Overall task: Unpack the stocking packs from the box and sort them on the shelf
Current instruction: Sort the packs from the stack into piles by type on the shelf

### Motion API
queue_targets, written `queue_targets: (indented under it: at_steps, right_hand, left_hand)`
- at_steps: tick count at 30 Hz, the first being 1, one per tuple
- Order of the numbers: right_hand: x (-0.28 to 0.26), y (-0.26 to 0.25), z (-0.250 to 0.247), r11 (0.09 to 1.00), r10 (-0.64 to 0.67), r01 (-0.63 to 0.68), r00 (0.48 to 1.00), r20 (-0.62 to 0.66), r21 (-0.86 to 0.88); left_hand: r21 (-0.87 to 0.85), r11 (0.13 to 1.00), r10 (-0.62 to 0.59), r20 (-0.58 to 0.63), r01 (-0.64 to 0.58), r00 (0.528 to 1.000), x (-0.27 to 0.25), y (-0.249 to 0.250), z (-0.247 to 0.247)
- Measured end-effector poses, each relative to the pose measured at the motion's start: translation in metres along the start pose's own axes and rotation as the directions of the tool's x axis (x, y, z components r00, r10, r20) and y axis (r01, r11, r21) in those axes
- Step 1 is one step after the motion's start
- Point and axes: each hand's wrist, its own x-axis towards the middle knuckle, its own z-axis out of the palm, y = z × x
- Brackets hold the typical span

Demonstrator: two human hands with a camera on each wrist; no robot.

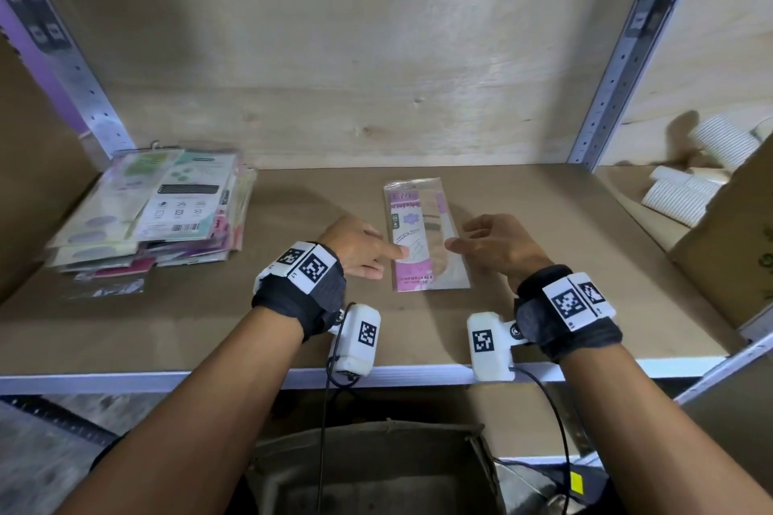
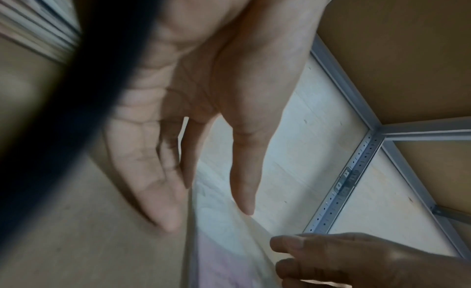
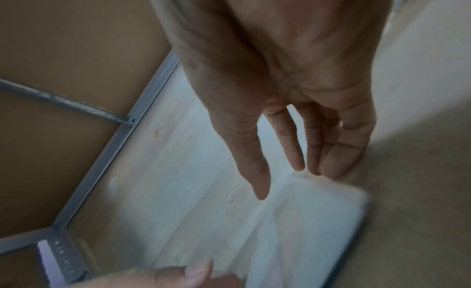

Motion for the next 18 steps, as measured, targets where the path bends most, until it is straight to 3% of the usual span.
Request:
queue_targets:
  at_steps: [4, 8, 18]
  right_hand:
    - [-0.004, -0.003, -0.002, 0.998, -0.034, 0.035, 0.999, 0.025, -0.042]
    - [-0.004, 0.001, -0.011, 0.999, -0.032, 0.032, 0.999, 0.040, -0.006]
    - [0.007, 0.025, -0.061, 1.000, -0.012, 0.013, 0.995, -0.097, 0.015]
  left_hand:
    - [0.005, 1.000, 0.024, 0.103, -0.025, 0.994, -0.003, 0.005, 0.010]
    - [-0.008, 0.998, 0.056, 0.117, -0.056, 0.992, 0.002, 0.012, 0.024]
    - [-0.012, 0.996, 0.088, 0.215, -0.087, 0.973, 0.027, 0.051, 0.085]
